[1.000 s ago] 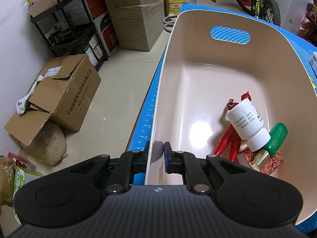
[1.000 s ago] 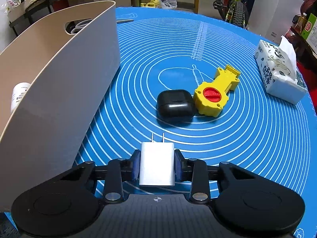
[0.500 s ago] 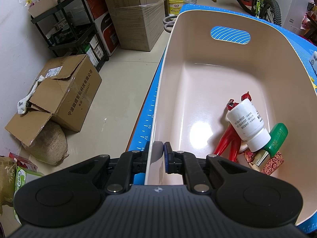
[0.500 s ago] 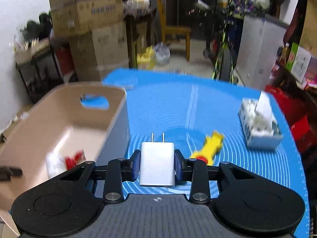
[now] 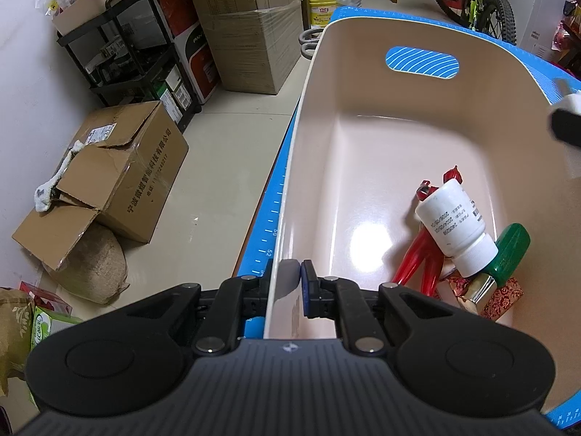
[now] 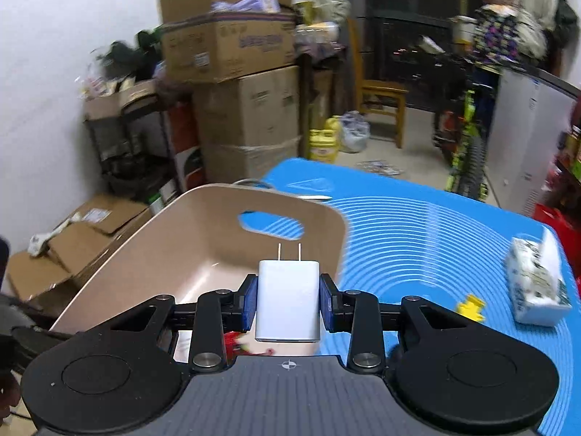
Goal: Organize rigid objects
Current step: 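Carry the white charger plug into the basket and open the right gripper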
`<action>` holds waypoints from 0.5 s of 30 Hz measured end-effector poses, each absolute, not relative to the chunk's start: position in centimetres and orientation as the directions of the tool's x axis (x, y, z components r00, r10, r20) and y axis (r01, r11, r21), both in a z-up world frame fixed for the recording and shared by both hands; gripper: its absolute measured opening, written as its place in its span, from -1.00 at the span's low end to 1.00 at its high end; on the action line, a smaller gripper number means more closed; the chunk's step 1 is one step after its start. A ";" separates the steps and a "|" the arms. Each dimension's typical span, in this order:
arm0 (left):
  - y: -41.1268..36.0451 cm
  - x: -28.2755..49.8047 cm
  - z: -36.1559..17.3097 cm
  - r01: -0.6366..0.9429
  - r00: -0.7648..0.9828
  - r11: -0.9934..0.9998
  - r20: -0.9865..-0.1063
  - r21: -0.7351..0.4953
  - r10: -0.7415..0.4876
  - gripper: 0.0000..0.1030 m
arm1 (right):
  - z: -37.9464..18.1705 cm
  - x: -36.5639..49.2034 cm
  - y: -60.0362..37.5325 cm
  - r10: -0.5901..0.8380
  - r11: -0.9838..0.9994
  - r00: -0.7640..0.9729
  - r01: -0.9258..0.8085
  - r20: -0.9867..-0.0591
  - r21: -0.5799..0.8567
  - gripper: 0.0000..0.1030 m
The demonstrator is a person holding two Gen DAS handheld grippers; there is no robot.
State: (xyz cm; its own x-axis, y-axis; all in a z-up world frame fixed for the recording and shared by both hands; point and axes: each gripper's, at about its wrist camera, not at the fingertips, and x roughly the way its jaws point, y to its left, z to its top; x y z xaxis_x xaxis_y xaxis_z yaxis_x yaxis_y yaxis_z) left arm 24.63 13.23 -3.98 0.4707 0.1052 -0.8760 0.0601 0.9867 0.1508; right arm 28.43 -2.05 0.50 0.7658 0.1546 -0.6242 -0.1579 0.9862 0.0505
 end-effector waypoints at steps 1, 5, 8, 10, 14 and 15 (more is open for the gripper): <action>13.2 24.6 -4.0 0.060 0.471 0.987 -0.876 0.151 0.105 -0.71 | 0.3 28.5 -1.3 0.165 0.983 0.759 -0.177 -0.630 0.044 -0.18; 13.1 24.6 -4.0 0.061 0.471 0.987 -0.876 0.151 0.105 -0.71 | -0.4 28.6 1.0 0.191 0.973 0.730 -0.230 -0.656 0.027 -0.18; 13.1 24.7 -4.0 0.061 0.471 0.987 -0.876 0.151 0.105 -0.71 | -1.1 28.6 2.2 0.204 0.965 0.703 -0.260 -0.682 0.021 -0.18; 13.1 24.7 -4.0 0.060 0.470 0.987 -0.876 0.150 0.105 -0.71 | -1.6 28.6 2.8 0.206 0.961 0.683 -0.276 -0.701 0.014 -0.18; 13.1 24.7 -4.0 0.061 0.470 0.987 -0.876 0.151 0.105 -0.71 | -2.6 28.5 3.5 0.195 0.955 0.642 -0.297 -0.741 -0.007 -0.18; 13.1 24.7 -4.0 0.060 0.470 0.987 -0.876 0.151 0.105 -0.71 | -2.9 28.6 3.7 0.191 0.953 0.631 -0.304 -0.752 -0.013 -0.18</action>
